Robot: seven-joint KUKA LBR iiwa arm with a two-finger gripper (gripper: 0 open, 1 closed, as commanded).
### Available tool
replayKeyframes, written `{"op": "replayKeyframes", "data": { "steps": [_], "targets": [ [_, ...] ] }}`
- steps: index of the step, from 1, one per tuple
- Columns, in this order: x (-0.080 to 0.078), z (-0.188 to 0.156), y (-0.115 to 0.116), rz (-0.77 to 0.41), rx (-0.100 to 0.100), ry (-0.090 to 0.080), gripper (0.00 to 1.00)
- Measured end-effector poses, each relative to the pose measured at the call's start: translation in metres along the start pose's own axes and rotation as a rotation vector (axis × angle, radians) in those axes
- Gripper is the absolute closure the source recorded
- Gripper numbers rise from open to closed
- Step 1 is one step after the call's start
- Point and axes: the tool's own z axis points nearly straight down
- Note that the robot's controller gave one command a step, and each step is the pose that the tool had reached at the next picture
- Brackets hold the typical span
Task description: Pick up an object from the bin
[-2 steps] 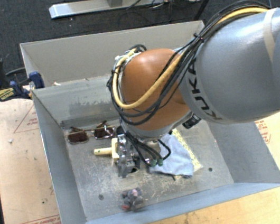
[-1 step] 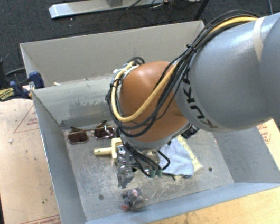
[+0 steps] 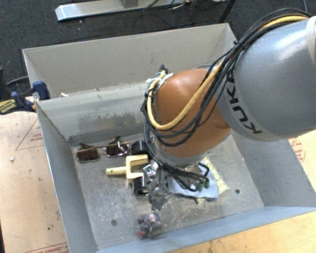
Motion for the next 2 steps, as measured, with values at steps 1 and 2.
{"op": "replayKeyframes", "data": {
  "steps": [1,2],
  "targets": [
    [0.0,0.0,0.0,0.0,0.0,0.0,1.0],
    [0.008,-0.051,-0.028,-0.053,-0.002,0.005,1.0]
  ]
}}
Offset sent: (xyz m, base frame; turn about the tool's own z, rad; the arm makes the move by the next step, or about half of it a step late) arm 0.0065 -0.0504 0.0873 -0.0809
